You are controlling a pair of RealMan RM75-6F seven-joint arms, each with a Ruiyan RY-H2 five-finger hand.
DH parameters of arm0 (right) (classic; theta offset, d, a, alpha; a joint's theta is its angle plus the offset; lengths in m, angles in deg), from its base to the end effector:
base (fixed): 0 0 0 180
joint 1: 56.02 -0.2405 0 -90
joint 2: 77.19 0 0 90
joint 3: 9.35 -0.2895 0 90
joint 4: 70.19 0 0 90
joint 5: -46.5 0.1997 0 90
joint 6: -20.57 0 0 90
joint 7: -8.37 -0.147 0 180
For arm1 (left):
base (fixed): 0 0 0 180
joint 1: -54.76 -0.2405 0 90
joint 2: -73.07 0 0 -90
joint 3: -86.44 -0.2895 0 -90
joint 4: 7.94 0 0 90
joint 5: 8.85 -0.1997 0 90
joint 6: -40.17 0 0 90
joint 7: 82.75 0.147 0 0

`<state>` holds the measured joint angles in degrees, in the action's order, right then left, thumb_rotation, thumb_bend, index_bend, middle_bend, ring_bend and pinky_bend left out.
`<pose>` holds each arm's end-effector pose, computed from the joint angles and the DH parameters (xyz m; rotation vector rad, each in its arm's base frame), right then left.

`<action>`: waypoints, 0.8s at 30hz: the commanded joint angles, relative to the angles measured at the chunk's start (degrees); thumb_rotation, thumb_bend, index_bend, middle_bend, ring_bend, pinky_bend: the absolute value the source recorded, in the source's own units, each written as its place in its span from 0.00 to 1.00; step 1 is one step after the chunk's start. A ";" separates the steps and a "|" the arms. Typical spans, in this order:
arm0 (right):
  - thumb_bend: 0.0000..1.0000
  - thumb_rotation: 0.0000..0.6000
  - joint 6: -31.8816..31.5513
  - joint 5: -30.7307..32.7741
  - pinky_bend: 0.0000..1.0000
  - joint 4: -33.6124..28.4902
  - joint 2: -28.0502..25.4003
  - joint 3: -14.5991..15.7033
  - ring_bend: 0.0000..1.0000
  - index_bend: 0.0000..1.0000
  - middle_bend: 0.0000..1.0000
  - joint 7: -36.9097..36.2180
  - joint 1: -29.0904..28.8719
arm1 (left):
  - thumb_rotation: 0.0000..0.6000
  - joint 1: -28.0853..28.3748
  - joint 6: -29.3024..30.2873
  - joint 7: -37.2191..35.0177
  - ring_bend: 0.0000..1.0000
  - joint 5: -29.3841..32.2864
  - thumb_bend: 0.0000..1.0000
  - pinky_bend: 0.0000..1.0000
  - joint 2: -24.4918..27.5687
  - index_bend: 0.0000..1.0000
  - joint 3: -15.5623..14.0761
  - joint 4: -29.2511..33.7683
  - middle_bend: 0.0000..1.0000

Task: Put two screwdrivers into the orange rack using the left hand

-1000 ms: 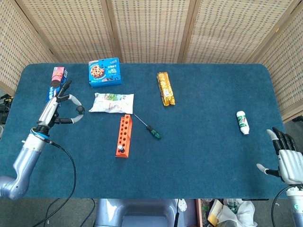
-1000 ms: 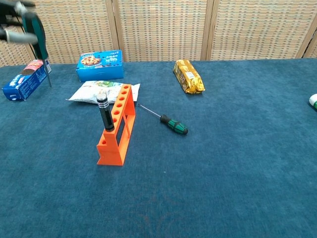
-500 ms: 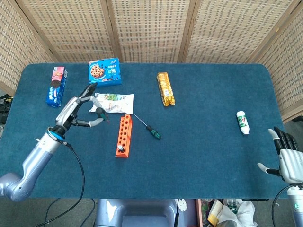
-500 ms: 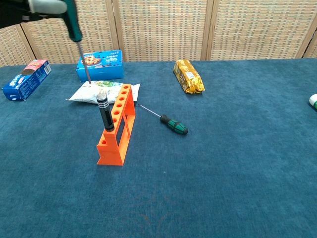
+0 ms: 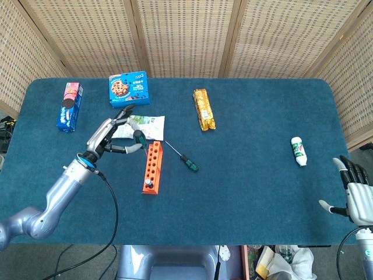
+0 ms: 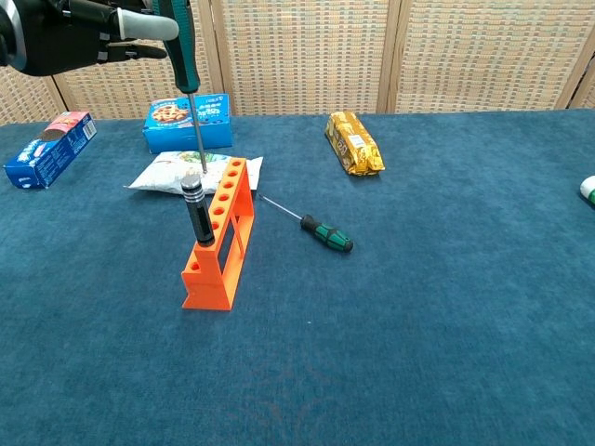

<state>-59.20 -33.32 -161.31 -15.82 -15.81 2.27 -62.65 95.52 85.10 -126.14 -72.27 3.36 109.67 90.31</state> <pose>-0.3510 -0.2089 0.2061 1.2964 -0.9789 0.9048 -0.1371 0.3908 0.1112 -1.3065 -1.9564 -1.6037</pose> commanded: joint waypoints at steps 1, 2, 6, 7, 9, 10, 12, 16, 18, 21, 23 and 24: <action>0.00 1.00 0.07 0.09 0.00 0.03 0.03 -0.01 0.00 0.00 0.00 0.02 -0.02 | 1.00 0.25 -0.59 -1.81 0.00 -0.59 0.43 0.00 -0.82 0.65 0.48 -1.36 0.00; 0.00 1.00 0.10 0.11 0.00 0.05 0.04 -0.02 0.00 0.00 0.00 0.05 -0.03 | 1.00 0.30 -0.76 -2.48 0.00 -0.85 0.43 0.00 -0.96 0.65 0.66 -1.65 0.00; 0.00 1.00 0.29 0.31 0.00 0.12 0.11 -0.10 0.00 0.00 0.00 0.11 -0.12 | 1.00 0.75 -1.92 -4.16 0.00 -1.94 0.43 0.00 -1.06 0.65 1.04 -2.48 0.00; 0.00 1.00 0.33 0.36 0.00 0.12 0.10 -0.13 0.00 0.00 0.00 0.11 -0.14 | 1.00 0.89 -2.27 -4.28 0.00 -2.04 0.43 0.00 -1.04 0.65 1.02 -2.52 0.00; 0.00 1.00 0.39 0.44 0.00 0.16 0.10 -0.15 0.00 0.00 0.00 0.07 -0.16 | 1.00 1.12 -2.82 -4.04 0.00 -2.10 0.43 0.00 -0.97 0.65 0.80 -2.59 0.00; 0.00 1.00 0.40 0.45 0.00 0.17 0.09 -0.16 0.00 0.00 0.00 0.03 -0.16 | 1.00 1.20 -2.92 -3.77 0.00 -2.08 0.43 0.00 -1.04 0.65 0.66 -2.66 0.00; 0.00 1.00 0.46 0.45 0.00 0.21 0.07 -0.14 0.00 0.00 0.00 -0.06 -0.17 | 1.00 1.33 -2.90 -3.15 0.00 -1.96 0.43 0.00 -1.42 0.65 0.34 -2.93 0.00; 0.00 1.00 0.46 0.31 0.00 0.11 -0.03 -0.09 0.00 0.00 0.00 -0.25 -0.15 | 1.00 1.49 -2.77 -2.75 0.00 -1.75 0.43 0.00 -2.19 0.65 0.10 -3.32 0.00; 0.00 1.00 0.37 0.19 0.00 0.07 -0.09 -0.07 0.00 0.00 0.00 -0.30 -0.12 | 1.00 1.55 -2.60 -2.59 0.00 -1.64 0.43 0.00 -2.51 0.65 0.10 -3.44 0.00; 0.00 1.00 0.45 0.19 0.00 0.03 -0.21 -0.06 0.00 0.00 0.00 -0.61 -0.11 | 1.00 1.66 -2.38 -2.28 0.00 -1.37 0.43 0.00 -2.78 0.65 0.21 -3.48 0.00; 0.00 1.00 0.48 0.34 0.00 0.17 -0.23 -0.13 0.00 0.00 0.00 -0.68 -0.12 | 1.00 1.79 -2.53 -1.86 0.00 -1.12 0.43 0.00 -2.78 0.65 0.17 -3.47 0.00; 0.00 1.00 0.50 0.38 0.00 0.21 -0.24 -0.17 0.00 0.00 0.00 -0.75 -0.13 | 1.00 1.85 -2.57 -1.59 0.00 -0.98 0.43 0.00 -2.79 0.65 0.13 -3.48 0.00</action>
<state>-58.71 -32.96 -161.12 -16.05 -15.97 1.52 -62.78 97.31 82.58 -127.87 -73.36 0.58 109.83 86.83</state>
